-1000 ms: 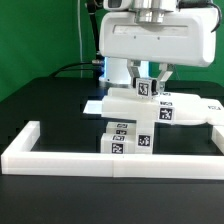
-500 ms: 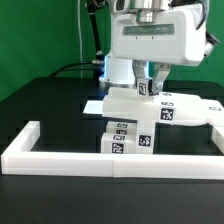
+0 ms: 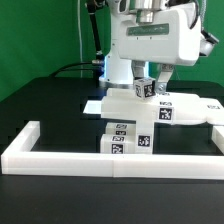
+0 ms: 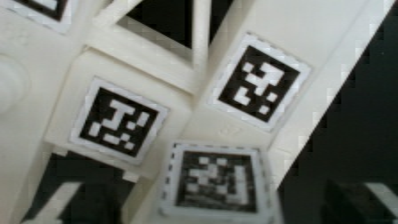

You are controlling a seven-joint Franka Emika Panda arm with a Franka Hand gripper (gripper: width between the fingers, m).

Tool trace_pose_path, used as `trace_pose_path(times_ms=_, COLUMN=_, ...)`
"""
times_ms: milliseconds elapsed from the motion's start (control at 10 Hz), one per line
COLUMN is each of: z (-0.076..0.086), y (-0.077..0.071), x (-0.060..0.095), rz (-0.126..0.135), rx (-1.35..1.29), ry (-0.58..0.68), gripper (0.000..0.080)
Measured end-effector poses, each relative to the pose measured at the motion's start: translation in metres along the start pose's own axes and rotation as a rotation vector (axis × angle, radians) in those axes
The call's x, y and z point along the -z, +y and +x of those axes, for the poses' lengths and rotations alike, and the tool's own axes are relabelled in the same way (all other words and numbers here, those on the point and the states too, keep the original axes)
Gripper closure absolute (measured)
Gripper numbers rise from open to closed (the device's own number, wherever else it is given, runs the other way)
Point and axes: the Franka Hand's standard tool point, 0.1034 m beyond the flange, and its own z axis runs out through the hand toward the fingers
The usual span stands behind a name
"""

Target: Assemble chair

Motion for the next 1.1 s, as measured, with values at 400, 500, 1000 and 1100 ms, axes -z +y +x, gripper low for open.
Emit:
trace_pose_path(times_ms=400, z=-0.0007, y=-0.0020, x=0.0015, rz=0.010, rx=0.356, ry=0.012, gripper=0.0152)
trace_pose_path(times_ms=500, z=-0.0005, y=-0.0018, x=0.0013, rz=0.009, rx=0.415, ry=0.012, gripper=0.0151)
trace_pose_path(times_ms=1000, z=0.0013, y=-0.0005, x=0.0018, rz=0.002, rx=0.745, ry=0.019, gripper=0.0151)
trace_pose_path(times_ms=1100, z=0.0023, y=-0.0002, x=0.0020, rz=0.001, rx=0.840, ry=0.020, gripper=0.0151)
